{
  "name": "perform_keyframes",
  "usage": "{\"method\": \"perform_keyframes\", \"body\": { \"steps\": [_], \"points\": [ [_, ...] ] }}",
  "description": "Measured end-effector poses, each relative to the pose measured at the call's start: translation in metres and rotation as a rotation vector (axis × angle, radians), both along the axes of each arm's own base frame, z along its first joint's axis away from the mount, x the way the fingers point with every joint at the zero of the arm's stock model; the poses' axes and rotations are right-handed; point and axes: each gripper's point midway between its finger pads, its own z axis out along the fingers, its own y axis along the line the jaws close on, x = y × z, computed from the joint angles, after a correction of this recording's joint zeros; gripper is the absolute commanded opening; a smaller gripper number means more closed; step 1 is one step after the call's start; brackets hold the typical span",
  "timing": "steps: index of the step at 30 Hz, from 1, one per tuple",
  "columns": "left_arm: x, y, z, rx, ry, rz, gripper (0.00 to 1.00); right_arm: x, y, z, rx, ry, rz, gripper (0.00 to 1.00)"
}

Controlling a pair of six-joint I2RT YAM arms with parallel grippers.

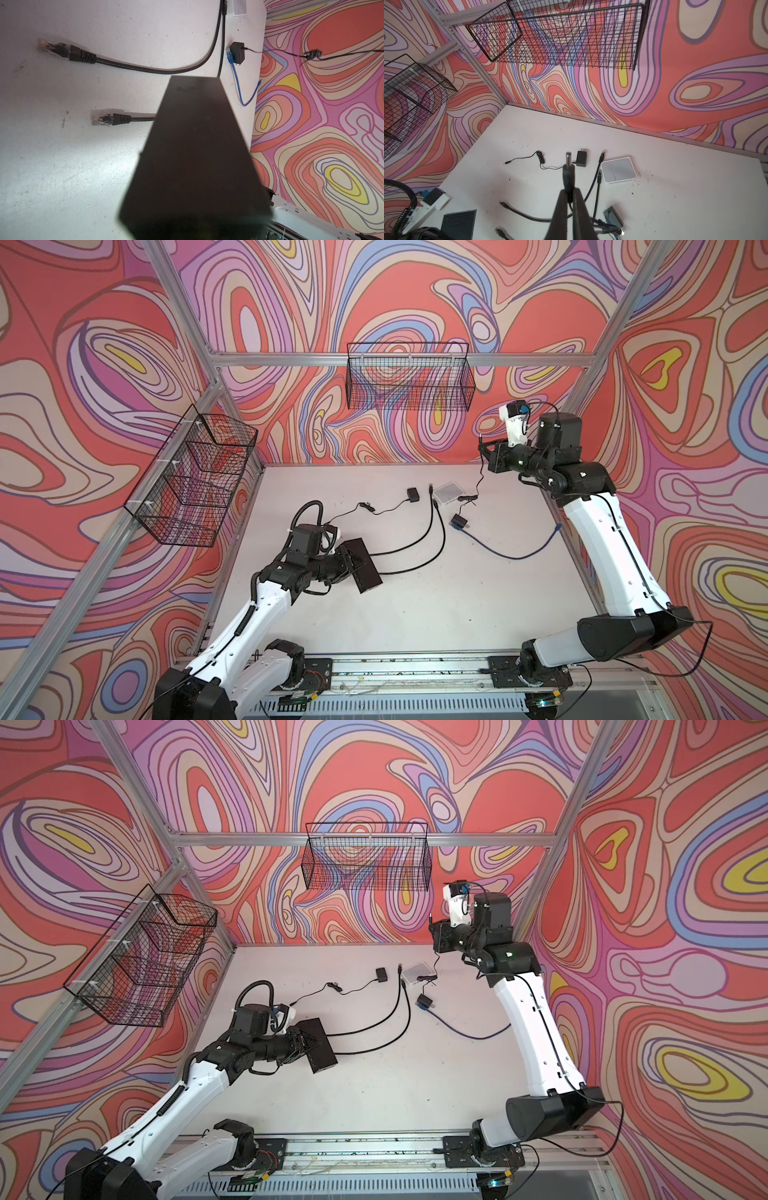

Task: Insert the plug into the switch port
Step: 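Lift the barrel plug with the right gripper and raise it away from the table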

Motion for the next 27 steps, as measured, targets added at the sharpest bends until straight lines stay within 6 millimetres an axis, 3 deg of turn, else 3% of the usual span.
{"method": "perform_keyframes", "body": {
  "steps": [7, 27],
  "points": [
    [-0.001, 0.000, -0.012, 0.006, 0.021, 0.000, 0.13, 0.001, 0.004, -0.002, 0.009, 0.017, 0.016, 0.00],
    [0.002, -0.001, -0.011, 0.000, 0.007, 0.000, 0.13, -0.011, 0.025, 0.006, 0.039, 0.028, 0.097, 0.00]
  ]
}}
